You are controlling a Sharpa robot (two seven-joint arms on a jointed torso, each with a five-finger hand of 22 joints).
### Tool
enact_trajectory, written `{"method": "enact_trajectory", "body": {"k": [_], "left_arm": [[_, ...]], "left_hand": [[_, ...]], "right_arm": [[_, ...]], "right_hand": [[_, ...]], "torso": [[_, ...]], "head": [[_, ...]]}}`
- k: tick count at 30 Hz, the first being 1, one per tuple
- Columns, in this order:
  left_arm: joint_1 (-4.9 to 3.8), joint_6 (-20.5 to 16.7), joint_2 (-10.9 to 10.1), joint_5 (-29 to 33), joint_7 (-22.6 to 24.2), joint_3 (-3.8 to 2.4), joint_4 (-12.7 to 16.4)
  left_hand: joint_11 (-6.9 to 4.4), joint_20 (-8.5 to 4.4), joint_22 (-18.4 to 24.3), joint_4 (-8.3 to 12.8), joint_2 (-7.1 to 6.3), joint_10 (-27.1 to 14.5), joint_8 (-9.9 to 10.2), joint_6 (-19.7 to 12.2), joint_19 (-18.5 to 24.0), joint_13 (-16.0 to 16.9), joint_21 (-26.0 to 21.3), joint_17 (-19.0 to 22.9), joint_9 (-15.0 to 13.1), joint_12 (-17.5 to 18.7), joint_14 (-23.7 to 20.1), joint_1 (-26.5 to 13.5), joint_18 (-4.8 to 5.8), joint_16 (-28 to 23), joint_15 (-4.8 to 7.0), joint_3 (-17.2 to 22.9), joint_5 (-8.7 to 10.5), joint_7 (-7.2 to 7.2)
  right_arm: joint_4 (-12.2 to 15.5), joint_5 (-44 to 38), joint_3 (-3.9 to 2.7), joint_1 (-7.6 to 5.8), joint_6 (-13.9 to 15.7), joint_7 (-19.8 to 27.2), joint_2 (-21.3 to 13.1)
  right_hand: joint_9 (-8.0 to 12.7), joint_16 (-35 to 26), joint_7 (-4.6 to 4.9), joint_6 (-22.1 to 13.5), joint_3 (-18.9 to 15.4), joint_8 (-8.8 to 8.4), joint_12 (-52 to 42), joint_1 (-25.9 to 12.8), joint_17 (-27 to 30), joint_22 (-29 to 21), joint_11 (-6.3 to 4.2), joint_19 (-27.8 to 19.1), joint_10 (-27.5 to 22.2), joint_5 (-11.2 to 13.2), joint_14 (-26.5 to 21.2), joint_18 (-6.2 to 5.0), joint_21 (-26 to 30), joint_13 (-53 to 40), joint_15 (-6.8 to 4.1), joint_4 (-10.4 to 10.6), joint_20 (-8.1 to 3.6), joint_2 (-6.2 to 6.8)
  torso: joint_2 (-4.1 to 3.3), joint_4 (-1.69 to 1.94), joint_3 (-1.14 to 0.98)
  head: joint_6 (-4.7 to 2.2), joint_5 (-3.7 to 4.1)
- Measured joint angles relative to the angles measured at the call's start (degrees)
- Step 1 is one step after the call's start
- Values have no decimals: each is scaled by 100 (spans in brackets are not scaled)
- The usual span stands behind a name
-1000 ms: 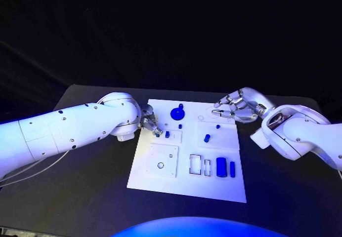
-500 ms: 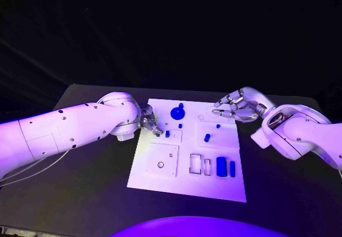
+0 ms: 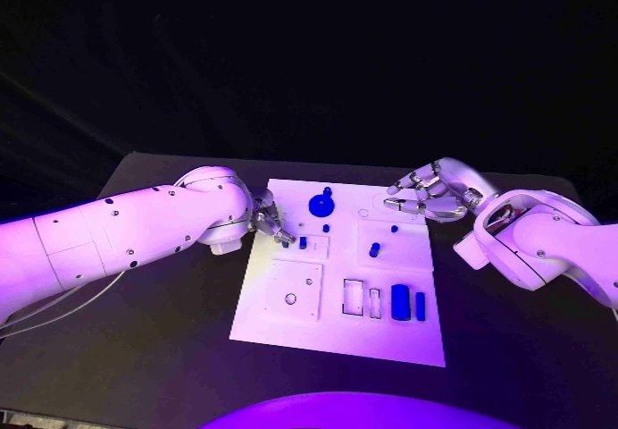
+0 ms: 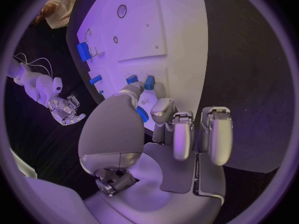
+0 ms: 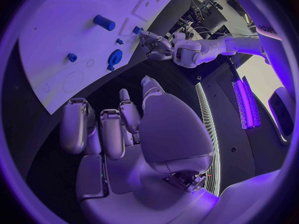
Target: Assemble the parts on the task board
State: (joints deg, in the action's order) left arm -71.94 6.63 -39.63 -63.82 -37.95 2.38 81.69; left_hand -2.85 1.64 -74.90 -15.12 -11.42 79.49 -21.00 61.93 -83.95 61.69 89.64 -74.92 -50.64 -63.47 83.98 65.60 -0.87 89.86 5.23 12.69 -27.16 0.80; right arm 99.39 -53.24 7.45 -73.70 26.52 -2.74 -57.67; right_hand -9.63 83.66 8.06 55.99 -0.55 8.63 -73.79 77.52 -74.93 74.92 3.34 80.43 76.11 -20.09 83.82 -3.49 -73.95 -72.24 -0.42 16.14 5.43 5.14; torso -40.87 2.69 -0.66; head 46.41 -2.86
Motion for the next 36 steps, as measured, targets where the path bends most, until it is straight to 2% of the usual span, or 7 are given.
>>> {"method": "enact_trajectory", "body": {"k": [7,14,20,28,32,34,36], "left_arm": [[1,-72,-6,13,-21,0,-1],[5,-240,-32,90,-20,2,-2],[7,-512,-88,241,28,-6,17],[7,-908,-184,491,219,-46,63],[7,-1174,-222,668,454,-56,72],[6,-1334,-229,758,636,-58,77],[6,-1474,-227,820,827,-58,86]], "left_hand": [[0,0,0,-150,27,0,20,0,0,35,0,1,5,-62,0,27,0,0,0,-271,0,0],[0,0,0,-169,178,0,52,20,0,62,0,1,15,-89,0,-123,0,0,0,-501,0,21],[0,0,0,-178,261,0,63,20,0,75,0,1,15,-89,0,-161,0,0,0,-573,0,21],[46,0,0,-154,284,-101,112,-19,0,-46,0,1,31,-20,0,-184,0,0,0,-694,0,60],[126,0,0,-153,371,-465,289,-240,0,-523,-172,1,126,483,-2,-35,1,0,-29,-770,0,180],[221,0,0,-153,373,-870,432,-442,0,-1045,-370,1,230,1031,7,225,0,-42,-117,-770,-24,264],[325,69,0,-56,375,-1453,591,-664,216,-1694,-720,2,374,1758,0,627,-167,-393,-212,-668,-24,391]], "right_arm": [[0,0,-1,0,5,8,-1],[-3,0,1,0,7,14,-1],[-8,0,1,0,7,17,4],[-12,0,0,1,7,20,5],[-13,0,0,2,8,21,1],[-13,0,0,2,9,22,0],[-14,0,0,2,10,23,-1]], "right_hand": [[0,0,0,0,0,0,0,0,0,0,0,0,0,0,0,0,0,0,0,0,0,0],[0,0,0,0,-23,0,0,0,1,-1,0,-41,0,0,0,1,0,7,0,23,0,0],[0,0,0,0,-23,0,0,0,1,-1,0,-41,0,0,0,0,0,7,0,23,0,0],[0,0,0,0,-23,0,0,0,2,-1,0,-41,0,0,0,1,0,7,0,23,0,0],[0,0,0,0,-23,0,0,0,2,-1,0,-41,0,0,0,1,0,7,0,23,0,0],[0,0,0,0,-23,0,0,-1,2,1,2,-41,-2,0,0,1,0,10,0,23,0,-1],[0,0,0,0,-23,0,0,-31,2,3,21,-41,-21,0,0,1,23,16,0,23,0,-31]], "torso": [[-1,-1,1],[-1,1,1],[1,2,1],[1,2,-2],[1,3,-4],[1,5,-4],[2,7,-4]], "head": [[-1,3],[-2,8],[-13,3],[-30,8],[-39,20],[-51,29],[-58,40]]}}
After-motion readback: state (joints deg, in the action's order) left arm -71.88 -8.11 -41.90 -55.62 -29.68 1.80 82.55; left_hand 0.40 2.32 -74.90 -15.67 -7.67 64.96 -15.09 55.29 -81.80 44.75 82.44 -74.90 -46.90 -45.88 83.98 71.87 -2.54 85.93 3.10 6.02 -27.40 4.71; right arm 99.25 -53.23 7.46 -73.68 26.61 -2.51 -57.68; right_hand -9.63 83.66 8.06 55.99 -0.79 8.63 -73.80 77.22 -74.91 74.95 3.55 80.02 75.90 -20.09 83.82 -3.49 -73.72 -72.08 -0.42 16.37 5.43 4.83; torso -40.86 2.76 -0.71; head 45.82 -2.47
